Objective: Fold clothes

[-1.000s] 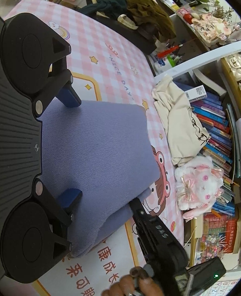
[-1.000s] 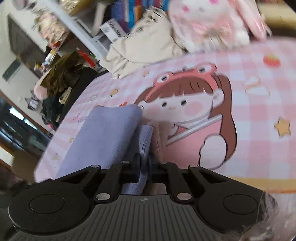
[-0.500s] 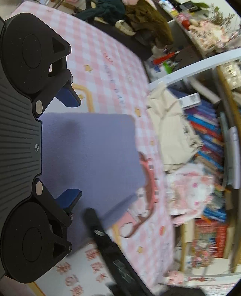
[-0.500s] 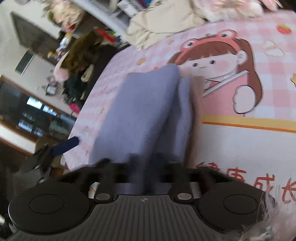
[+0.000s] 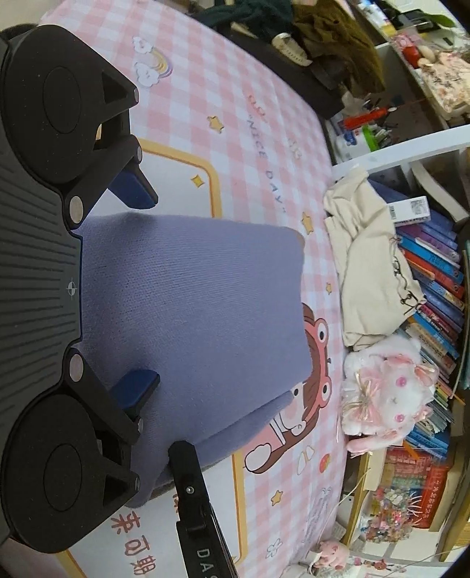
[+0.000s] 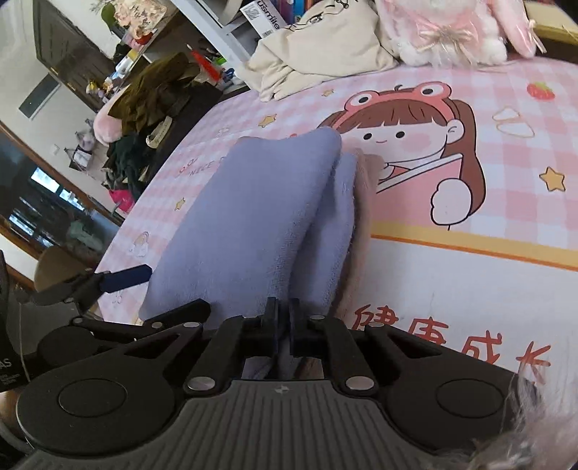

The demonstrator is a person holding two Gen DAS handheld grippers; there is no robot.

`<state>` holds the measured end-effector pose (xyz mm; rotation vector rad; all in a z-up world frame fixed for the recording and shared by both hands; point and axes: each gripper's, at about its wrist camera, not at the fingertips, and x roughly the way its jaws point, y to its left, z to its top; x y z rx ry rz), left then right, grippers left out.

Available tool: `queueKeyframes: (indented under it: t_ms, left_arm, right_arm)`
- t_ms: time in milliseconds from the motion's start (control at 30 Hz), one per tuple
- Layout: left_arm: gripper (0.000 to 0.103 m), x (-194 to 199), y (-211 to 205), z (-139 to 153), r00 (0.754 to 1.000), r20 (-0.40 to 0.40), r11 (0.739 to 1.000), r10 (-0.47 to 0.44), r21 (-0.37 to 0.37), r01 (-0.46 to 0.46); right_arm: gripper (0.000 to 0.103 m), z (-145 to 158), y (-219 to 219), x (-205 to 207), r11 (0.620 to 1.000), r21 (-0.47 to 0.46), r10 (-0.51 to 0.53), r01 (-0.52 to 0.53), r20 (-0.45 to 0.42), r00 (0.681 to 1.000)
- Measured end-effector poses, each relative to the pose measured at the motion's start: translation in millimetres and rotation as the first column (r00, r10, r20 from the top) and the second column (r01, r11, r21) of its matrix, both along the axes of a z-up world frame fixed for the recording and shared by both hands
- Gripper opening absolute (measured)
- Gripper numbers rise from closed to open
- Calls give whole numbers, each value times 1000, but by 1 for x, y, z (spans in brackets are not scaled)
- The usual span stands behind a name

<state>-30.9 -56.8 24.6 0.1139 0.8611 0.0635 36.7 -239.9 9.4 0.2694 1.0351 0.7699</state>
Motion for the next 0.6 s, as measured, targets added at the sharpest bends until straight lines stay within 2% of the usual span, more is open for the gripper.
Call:
queueKeyframes:
  t_ms: [167,200,233,267,300,433,500,600]
  left_arm:
    - [97,-1,14,8,998,17,997,52,-53,-51]
    - [97,-1,16,9,998,20,996,63,-64,-61]
    - [97,-1,19,11,997,23,995,73,-75,-71]
    - [97,-1,22,12,996,25,993,84,-86,-82]
    - [97,-1,25,14,995,28,991,95,-97,-92]
    - [98,-1,36,20,990,38,981,137,-141,-131]
    - [97,0,48,16,984,24,964,176,-205,-168]
    - [97,5,69,6,976,-14,925,219,-314,-212]
  right_arm:
    - [11,2,-5,0,1000,7,-25,25,0,1000]
    - [26,4,-6,0,999,9,-37,36,0,999]
    - [35,6,-8,0,999,14,-48,48,2,999]
    - [57,8,-10,-1,998,20,-59,59,6,998]
    - [69,10,-12,-2,997,18,-72,72,12,997]
    - [74,9,-17,-1,993,2,-115,115,-10,993]
    - [75,4,-19,1,990,-3,-138,138,-48,989]
    - [75,-2,-21,1,985,-10,-173,173,-86,981]
